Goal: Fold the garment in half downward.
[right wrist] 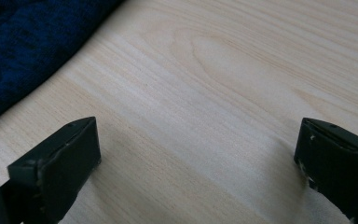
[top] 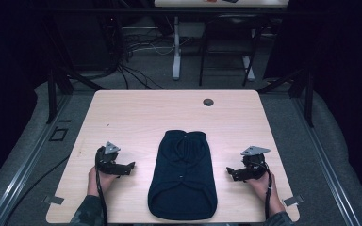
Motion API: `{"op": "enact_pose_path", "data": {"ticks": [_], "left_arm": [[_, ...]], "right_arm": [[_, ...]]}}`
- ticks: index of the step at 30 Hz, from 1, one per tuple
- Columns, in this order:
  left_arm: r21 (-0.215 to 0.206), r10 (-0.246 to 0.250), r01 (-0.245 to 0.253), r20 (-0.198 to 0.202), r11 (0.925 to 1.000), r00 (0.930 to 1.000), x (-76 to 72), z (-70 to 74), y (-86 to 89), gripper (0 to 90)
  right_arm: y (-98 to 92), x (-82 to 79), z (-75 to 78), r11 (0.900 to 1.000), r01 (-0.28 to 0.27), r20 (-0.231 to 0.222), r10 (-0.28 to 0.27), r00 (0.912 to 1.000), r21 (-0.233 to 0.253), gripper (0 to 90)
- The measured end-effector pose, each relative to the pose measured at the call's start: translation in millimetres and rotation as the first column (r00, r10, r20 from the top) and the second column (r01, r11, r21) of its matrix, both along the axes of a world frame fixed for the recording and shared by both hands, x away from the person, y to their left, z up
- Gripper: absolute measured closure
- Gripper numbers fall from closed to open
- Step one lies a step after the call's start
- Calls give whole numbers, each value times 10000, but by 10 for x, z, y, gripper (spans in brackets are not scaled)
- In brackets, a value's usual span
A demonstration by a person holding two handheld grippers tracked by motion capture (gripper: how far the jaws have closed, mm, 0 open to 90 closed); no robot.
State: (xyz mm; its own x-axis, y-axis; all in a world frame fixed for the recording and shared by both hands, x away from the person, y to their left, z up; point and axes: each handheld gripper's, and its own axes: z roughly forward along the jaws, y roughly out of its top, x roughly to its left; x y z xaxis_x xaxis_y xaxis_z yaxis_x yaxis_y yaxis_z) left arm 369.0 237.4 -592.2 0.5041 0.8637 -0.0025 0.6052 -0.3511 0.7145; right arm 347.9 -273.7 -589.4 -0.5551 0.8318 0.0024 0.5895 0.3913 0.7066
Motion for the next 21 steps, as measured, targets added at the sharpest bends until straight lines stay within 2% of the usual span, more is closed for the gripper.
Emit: {"op": "enact_pose_path", "data": {"ticks": [19, 21], "left_arm": [[64, 191, -190, -90, 9998, 9998, 23, 10, -22, 0], [132, 82, -80, -151, 9999, 9999, 26, 17, -30, 0]], "right_arm": [[4, -13, 1, 9999, 154, 58, -155, 9999, 78, 20], [4, -14, 3, 9999, 162, 26, -162, 9999, 62, 20]]}}
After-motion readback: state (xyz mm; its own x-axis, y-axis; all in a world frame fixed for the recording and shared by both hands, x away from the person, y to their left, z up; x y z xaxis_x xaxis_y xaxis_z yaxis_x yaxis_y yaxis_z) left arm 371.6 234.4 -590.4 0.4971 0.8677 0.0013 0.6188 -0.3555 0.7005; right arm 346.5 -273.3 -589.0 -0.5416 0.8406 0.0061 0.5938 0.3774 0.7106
